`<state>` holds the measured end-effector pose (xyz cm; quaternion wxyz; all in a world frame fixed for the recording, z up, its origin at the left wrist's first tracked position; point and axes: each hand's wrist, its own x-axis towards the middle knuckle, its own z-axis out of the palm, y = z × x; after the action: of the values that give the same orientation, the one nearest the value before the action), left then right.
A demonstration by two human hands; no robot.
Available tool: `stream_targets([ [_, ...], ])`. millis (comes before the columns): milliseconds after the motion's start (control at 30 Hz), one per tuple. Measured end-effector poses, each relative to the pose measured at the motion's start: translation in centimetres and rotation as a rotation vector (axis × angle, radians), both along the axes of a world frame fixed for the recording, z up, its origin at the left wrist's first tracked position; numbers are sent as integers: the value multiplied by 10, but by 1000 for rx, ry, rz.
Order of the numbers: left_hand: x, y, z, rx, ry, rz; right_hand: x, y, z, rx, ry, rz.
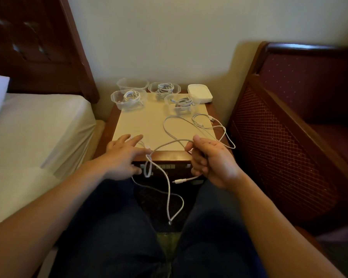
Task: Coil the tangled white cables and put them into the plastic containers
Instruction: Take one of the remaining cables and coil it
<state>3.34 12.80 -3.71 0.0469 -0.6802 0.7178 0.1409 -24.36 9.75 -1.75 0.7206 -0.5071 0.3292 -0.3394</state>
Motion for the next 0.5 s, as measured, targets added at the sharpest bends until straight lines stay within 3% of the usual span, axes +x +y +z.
stream_targets([
  [67,-8,1,15,2,135,0,0,7,1,57,18,7],
  [167,-39,14,31,-187,629,55,0,17,3,141,-31,34],
  [233,-63,27,33,-213,868,17,-1,24,9,210,-127,98],
  [333,-89,38,25,-261,936,-60,-2,36,18,265,-227,215],
  [500,-105,36,20,-364,1312,136,4,59,13,281,-297,439],
])
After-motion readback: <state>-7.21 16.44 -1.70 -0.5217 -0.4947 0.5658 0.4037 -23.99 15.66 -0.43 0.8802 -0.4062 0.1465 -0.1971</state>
